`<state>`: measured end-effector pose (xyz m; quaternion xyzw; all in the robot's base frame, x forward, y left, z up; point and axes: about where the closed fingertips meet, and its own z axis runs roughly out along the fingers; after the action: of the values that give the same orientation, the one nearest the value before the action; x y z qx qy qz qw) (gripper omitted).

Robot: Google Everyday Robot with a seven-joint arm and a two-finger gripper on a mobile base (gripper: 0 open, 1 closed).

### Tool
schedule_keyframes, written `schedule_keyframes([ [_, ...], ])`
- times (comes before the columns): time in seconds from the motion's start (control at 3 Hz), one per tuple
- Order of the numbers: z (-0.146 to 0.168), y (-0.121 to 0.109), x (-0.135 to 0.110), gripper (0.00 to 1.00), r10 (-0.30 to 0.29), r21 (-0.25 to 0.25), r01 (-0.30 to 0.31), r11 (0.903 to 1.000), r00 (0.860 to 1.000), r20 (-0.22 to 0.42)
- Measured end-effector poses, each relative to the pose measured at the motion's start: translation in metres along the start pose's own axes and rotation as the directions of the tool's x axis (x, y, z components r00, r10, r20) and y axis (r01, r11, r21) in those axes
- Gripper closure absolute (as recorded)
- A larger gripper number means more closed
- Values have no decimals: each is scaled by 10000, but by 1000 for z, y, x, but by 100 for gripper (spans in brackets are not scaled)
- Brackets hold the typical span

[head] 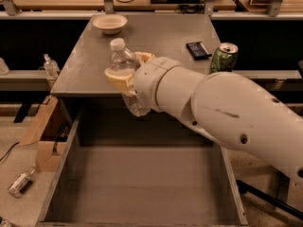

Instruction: Place water bottle into top drawer

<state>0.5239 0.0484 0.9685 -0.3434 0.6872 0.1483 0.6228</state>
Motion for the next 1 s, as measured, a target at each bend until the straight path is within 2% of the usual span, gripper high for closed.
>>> schedule_keyframes([
  [0.33,-4,24,35,100,652,-503,-657,9966,9978,-128],
  [0.67,-18,43,77,100,1366,-538,-1365,9892,9906,-27],
  [1.0,-33,75,104,100,1512,-732,-1466,9865,9865,621],
])
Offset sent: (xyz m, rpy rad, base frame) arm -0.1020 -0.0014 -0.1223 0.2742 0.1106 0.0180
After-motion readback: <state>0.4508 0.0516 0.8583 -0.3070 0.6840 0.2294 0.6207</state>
